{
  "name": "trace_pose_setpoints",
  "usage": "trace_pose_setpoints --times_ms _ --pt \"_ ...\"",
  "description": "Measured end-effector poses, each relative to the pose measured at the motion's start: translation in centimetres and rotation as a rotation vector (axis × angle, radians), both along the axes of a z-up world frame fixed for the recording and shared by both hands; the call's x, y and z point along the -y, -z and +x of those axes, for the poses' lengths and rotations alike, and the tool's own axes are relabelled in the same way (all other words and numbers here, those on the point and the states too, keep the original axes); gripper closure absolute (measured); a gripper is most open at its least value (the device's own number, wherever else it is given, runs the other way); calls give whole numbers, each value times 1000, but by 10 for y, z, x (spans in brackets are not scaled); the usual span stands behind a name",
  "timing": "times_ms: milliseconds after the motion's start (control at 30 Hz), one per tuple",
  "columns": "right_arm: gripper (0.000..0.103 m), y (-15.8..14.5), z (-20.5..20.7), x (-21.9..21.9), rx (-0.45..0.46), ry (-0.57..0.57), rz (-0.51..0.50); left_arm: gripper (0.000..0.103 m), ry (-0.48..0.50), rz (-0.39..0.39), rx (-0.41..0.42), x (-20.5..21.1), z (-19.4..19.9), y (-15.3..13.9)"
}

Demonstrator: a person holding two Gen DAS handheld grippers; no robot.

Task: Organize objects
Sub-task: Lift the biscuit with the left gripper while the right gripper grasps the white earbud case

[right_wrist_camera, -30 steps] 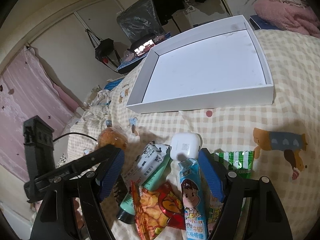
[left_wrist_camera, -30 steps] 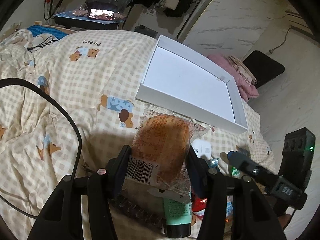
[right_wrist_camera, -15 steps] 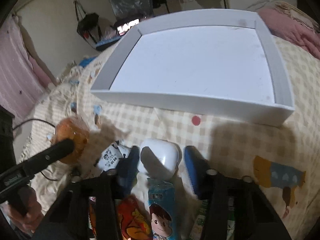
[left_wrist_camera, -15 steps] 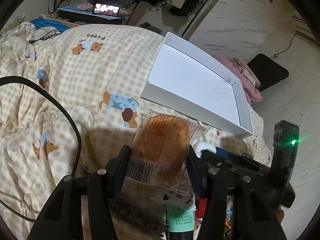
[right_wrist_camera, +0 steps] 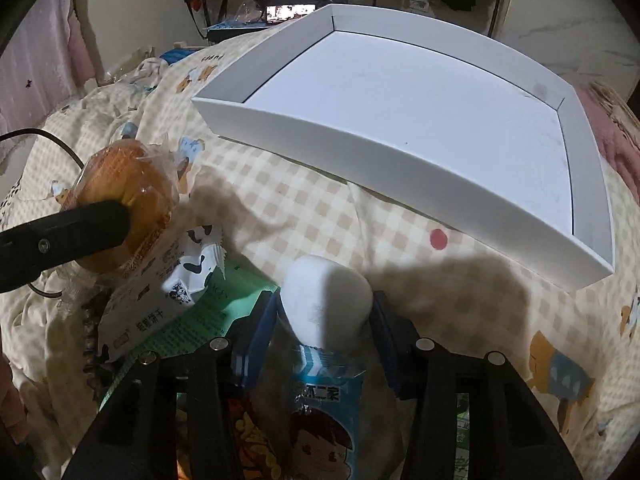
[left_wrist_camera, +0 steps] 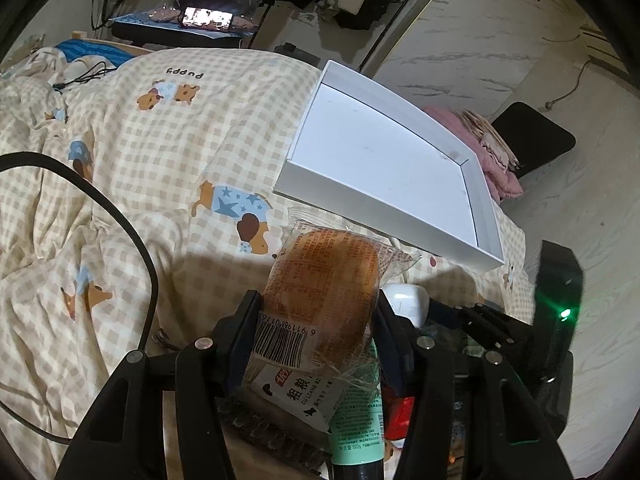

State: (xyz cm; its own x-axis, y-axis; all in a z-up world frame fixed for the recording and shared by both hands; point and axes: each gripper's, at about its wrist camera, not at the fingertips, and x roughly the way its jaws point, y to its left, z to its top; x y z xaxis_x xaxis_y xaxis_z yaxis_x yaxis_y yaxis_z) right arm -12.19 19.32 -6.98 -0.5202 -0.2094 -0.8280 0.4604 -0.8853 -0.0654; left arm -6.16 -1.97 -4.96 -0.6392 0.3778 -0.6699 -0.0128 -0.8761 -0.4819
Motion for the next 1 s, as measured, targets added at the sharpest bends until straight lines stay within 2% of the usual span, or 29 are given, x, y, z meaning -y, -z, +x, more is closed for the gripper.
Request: trace_pose_setpoints --times_ms 67,133,167,267,433,700,933,1000 --pt "57 -8 1 -10 -9 22 -80 45 -1 0 -3 0 0 0" --pt "62 -18 1 -20 -28 42 -154 45 -1 2 -2 0 0 0" --pt "78 -26 1 -29 -38 55 -210 45 -2 0 -2 0 1 -1" --pt "80 -32 0 -44 -10 69 -335 45 -1 1 -1 0 1 -1" --pt "80 -19 -3 -37 41 47 -310 45 5 1 4 -1 1 -1" --pt "80 -14 0 -29 1 20 -236 45 6 0 9 -1 0 0" --pt "80 -16 2 -33 -3 36 -255 45 -9 6 10 2 -1 1" --pt "80 -21 2 -43 0 53 -336 45 -14 13 8 4 0 0"
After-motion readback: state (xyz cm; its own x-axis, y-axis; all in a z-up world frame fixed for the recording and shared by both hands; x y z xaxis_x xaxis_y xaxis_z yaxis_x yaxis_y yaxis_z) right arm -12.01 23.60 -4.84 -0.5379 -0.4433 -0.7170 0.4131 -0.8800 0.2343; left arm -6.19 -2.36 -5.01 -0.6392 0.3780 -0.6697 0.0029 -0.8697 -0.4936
